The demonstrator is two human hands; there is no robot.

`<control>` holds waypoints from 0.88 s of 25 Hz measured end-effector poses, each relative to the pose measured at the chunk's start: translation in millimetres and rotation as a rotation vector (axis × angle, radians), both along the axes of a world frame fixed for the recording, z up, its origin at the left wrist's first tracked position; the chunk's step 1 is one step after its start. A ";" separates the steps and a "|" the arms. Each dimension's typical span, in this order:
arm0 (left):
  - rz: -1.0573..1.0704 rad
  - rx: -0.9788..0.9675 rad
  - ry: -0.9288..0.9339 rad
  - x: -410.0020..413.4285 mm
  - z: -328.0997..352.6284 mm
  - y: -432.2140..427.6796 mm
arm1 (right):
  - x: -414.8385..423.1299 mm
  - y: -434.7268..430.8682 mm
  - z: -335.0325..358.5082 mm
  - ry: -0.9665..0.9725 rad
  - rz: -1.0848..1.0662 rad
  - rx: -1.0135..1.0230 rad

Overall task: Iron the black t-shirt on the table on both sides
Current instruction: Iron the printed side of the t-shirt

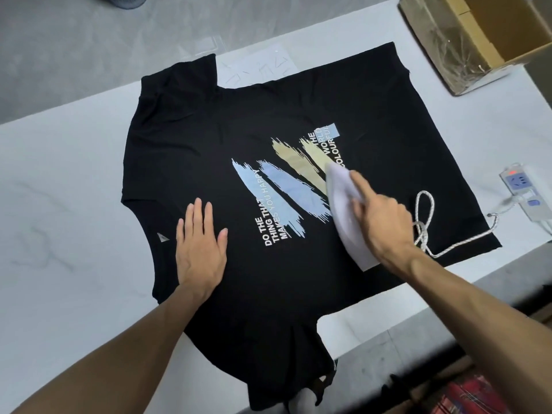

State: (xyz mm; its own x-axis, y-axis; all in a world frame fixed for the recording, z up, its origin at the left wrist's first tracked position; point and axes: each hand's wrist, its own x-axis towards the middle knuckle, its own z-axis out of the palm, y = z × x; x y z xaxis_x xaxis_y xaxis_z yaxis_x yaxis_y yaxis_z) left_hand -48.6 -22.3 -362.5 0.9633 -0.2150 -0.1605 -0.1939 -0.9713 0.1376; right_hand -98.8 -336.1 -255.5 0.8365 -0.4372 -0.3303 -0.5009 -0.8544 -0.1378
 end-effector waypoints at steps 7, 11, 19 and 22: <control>-0.003 -0.073 0.064 2.9 7.9 1.8 | -3.2 -21.5 13.7 -0.065 -0.140 0.004; 0.126 -0.389 0.051 -5.3 25.9 19.0 | -10.2 71.8 31.3 0.006 0.133 0.098; 0.237 -0.376 0.018 -52.8 21.2 63.7 | -69.7 226.2 -0.7 0.027 0.380 0.114; 0.154 -0.132 0.047 -56.6 12.6 62.8 | -69.9 219.5 6.8 0.035 0.375 0.053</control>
